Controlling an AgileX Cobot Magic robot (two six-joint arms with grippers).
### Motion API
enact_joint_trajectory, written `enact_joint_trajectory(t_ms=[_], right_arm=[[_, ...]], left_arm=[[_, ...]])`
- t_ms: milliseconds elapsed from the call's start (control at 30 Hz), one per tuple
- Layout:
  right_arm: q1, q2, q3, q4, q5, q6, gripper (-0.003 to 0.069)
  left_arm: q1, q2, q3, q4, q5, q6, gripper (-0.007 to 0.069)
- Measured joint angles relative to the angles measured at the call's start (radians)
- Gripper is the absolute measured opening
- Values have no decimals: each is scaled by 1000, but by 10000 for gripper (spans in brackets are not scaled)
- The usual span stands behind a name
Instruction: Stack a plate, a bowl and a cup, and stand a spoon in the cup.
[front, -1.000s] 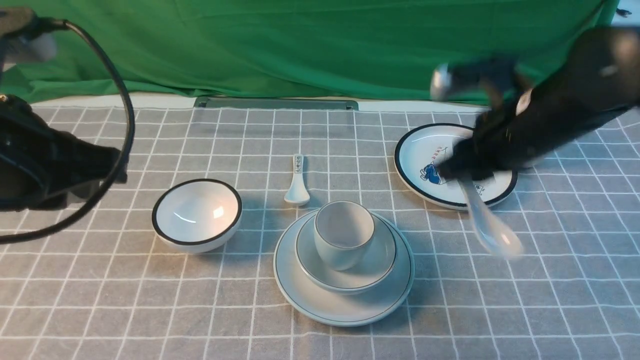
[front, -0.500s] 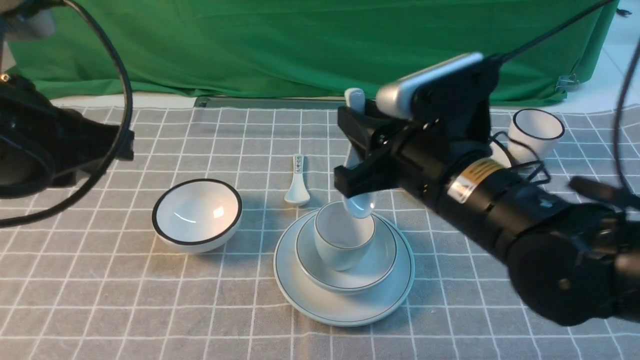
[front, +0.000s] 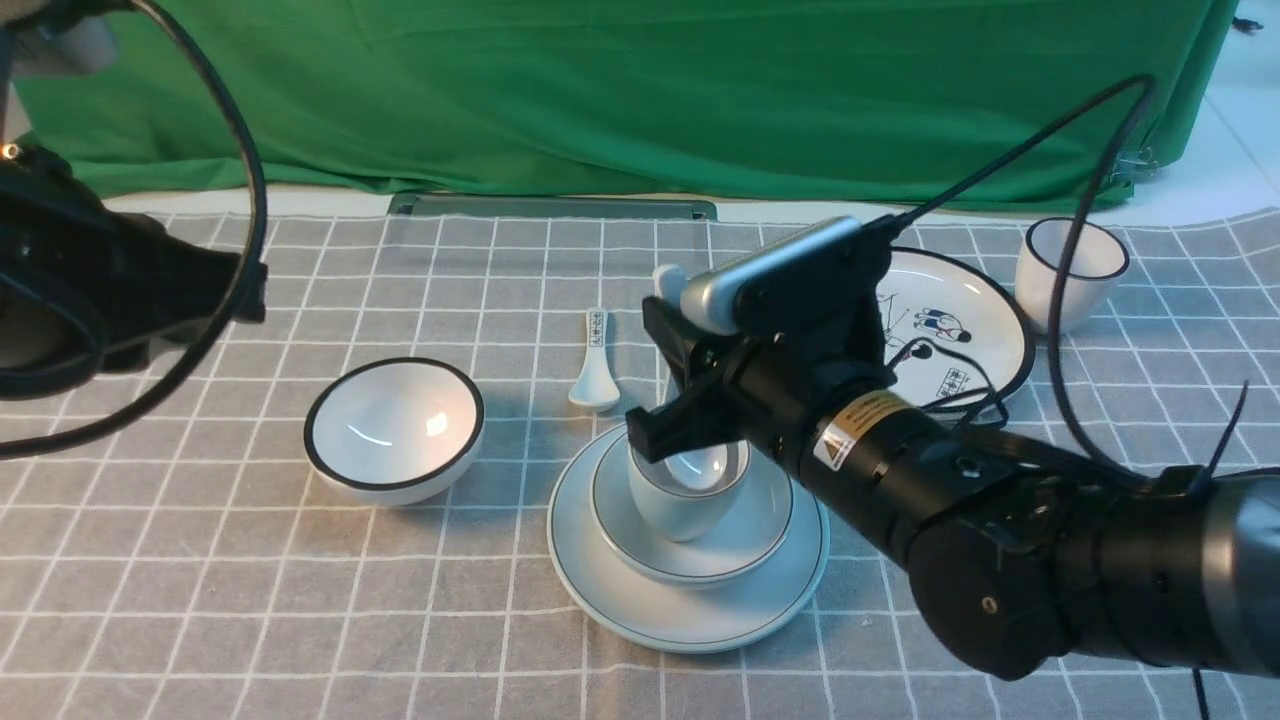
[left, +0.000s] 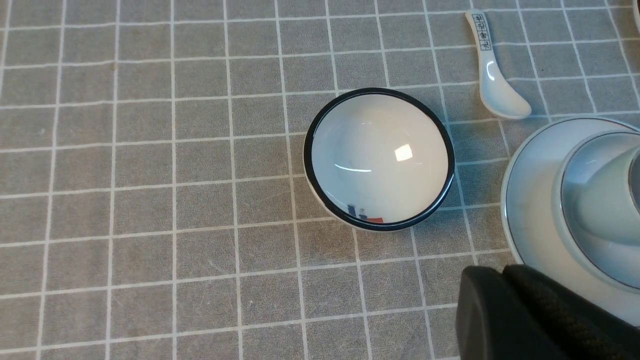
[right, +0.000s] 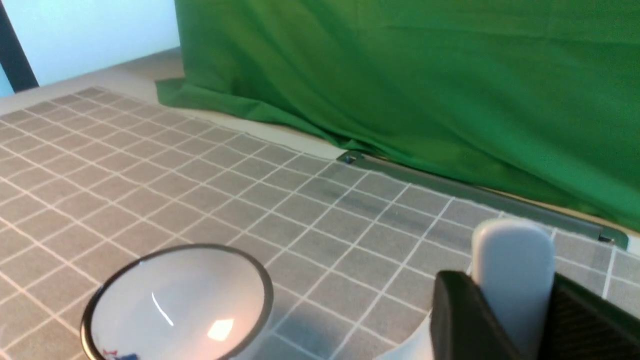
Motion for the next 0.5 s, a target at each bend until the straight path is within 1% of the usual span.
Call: enact_joint_trajectory(t_ms=[233, 300, 367, 433, 500], right_arm=[[0, -4, 0, 0, 16, -7, 337], [0, -24, 0, 0, 66, -36, 349], [0, -84, 0, 9, 164, -97, 348], [-1, -158, 0, 26, 268, -143, 328], [-14, -288, -2, 45, 463, -185, 258]], left_arm=[[0, 0, 0, 0, 0, 0, 10], [0, 0, 0, 0, 0, 0, 10], [0, 0, 0, 0, -2, 0, 10], [0, 0, 0, 0, -4, 0, 10], [0, 0, 0, 0, -6, 0, 10]])
